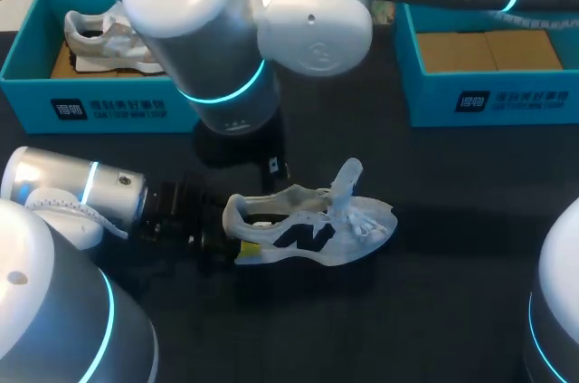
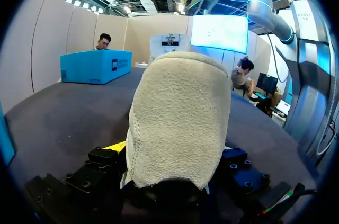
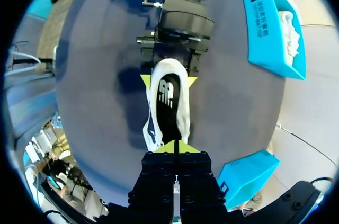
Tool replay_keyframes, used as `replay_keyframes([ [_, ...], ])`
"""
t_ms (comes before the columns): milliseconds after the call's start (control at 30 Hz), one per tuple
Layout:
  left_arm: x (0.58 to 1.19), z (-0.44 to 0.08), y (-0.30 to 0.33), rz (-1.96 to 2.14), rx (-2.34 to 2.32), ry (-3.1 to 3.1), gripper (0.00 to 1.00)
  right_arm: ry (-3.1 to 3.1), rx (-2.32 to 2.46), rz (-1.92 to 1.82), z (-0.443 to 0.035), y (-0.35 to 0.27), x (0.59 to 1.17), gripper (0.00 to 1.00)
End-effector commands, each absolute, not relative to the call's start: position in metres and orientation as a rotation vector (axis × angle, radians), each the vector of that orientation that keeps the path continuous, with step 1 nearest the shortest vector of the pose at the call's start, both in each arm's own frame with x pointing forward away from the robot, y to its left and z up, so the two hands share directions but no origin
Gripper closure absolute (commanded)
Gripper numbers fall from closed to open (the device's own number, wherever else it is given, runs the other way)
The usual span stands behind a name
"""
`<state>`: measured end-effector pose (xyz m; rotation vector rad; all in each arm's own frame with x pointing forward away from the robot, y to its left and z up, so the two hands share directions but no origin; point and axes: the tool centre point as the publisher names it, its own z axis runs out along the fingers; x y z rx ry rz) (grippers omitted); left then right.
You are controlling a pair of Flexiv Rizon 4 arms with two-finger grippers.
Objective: Take the shoe out of the shoebox, open the shoe tongue, remove and reinsert the insole, then place the shoe into the shoebox
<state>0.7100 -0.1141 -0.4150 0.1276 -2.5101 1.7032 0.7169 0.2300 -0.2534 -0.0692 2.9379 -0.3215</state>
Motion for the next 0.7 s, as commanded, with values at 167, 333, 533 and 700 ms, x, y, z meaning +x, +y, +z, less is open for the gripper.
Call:
replay_keyframes([
  [167,0.709,-0.417,-0.114,1.700,0.128,-2.512,1.00,2.995,-0.160,-0.283,-0.287,0.227,0.724,1.00],
  [333,0.709,-0.417,-0.114,1.700,0.128,-2.512,1.00,3.026,-0.244,-0.251,-0.306,0.229,0.726,1.00],
  [533,0.709,-0.417,-0.114,1.700,0.128,-2.512,1.00,3.062,-0.312,-0.229,-0.323,0.230,0.729,1.00],
  [700,0.709,-0.417,-0.114,1.700,0.128,-2.512,1.00,3.092,-0.334,-0.221,-0.338,0.229,0.732,1.00],
])
